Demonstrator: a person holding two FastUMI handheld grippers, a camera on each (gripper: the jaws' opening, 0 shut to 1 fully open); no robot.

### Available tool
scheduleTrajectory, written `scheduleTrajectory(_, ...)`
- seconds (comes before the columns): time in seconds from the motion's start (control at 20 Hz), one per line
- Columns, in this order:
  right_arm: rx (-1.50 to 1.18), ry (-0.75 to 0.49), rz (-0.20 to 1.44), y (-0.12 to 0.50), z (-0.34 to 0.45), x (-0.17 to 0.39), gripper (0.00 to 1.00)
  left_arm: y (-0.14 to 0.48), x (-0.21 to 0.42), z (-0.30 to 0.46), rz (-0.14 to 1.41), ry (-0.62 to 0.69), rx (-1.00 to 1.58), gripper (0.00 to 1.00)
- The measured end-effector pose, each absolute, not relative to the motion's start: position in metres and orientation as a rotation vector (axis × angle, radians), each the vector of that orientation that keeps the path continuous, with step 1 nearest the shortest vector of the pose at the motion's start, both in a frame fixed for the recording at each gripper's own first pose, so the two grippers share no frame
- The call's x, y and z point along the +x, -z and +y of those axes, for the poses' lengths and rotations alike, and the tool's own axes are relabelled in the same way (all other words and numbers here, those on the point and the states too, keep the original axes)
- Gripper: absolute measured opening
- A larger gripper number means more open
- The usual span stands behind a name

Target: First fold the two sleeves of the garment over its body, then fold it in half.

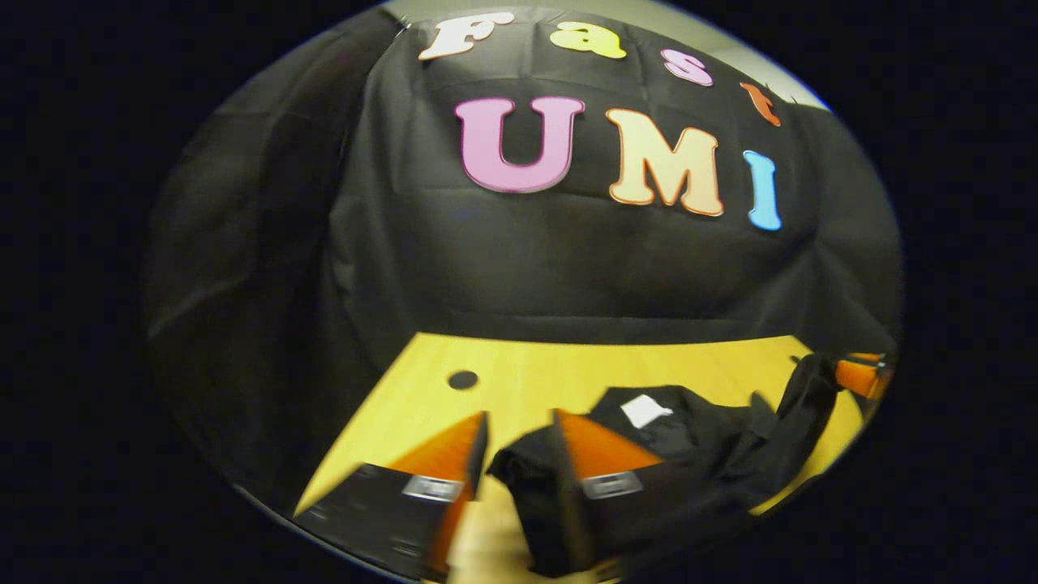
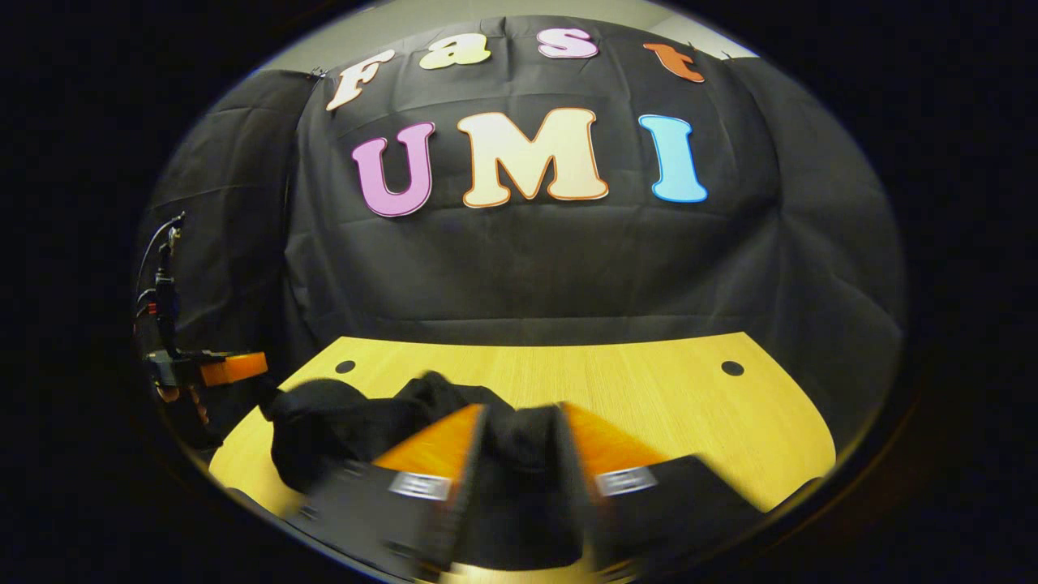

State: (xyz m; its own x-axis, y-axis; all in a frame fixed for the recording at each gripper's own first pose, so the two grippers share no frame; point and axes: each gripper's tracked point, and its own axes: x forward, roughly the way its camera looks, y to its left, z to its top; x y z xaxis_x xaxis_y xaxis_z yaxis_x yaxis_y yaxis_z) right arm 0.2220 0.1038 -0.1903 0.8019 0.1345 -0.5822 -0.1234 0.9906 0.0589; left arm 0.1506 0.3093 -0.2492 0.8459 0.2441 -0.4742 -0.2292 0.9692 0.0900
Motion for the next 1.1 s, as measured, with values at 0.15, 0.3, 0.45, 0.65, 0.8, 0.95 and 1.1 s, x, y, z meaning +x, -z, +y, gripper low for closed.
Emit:
scheduleTrajectory(0.15, -0.004, -0.085, 0.499, 0.152, 0.1, 0.225, 0.99, 0.183, 0.171, 0.291, 0.307, -0.203, 0.07, 0.91)
scheduleTrajectory(0.3, -0.016, -0.09, 0.372, 0.108, 0.105, 0.201, 0.99, 0.136, 0.162, 0.269, 0.188, -0.17, 0.109, 0.92)
scheduleTrajectory(0.45, -0.024, -0.103, 0.233, 0.061, 0.104, 0.169, 1.0, 0.099, 0.137, 0.242, 0.123, -0.157, 0.121, 0.93)
scheduleTrajectory(0.65, 0.033, -0.144, 0.156, 0.027, 0.109, 0.094, 0.96, 0.065, 0.088, 0.208, 0.068, -0.158, 0.108, 0.93)
scheduleTrajectory(0.8, 0.052, -0.145, 0.131, 0.012, 0.095, 0.044, 0.98, 0.041, 0.051, 0.186, 0.025, -0.159, 0.119, 0.92)
scheduleTrajectory(0.95, 0.047, -0.152, 0.115, 0.003, 0.088, 0.0, 0.97, 0.029, 0.018, 0.168, 0.016, -0.152, 0.097, 0.93)
scheduleTrajectory(1.1, 0.044, -0.166, 0.106, 0.0, 0.087, -0.034, 0.96, 0.021, -0.009, 0.158, 0.018, -0.154, 0.071, 0.91)
